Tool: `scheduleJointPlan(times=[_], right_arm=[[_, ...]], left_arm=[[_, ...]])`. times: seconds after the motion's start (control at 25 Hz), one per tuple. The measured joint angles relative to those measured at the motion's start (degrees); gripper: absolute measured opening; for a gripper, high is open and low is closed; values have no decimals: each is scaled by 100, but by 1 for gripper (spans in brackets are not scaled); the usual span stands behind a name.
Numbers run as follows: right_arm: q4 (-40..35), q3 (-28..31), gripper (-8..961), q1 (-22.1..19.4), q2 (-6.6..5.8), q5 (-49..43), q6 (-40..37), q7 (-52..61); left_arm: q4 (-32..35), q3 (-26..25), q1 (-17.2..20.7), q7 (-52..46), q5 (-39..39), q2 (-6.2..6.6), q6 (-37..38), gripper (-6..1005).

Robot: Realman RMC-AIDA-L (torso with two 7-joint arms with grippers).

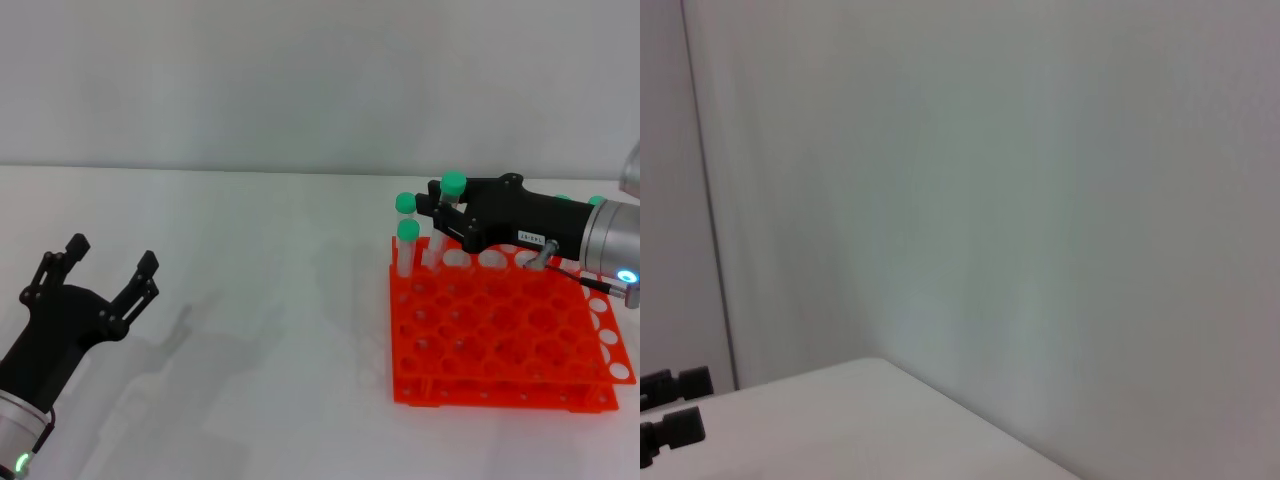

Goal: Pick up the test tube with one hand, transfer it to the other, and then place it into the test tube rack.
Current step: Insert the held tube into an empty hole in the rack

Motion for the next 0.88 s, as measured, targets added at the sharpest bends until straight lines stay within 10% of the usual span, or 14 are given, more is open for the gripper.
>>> scheduleJointPlan(times=[0.88], right_arm=[[147, -111, 254, 0, 28, 34, 178, 13]], left_arm=[[0, 37, -2, -31, 60, -3, 13, 885]])
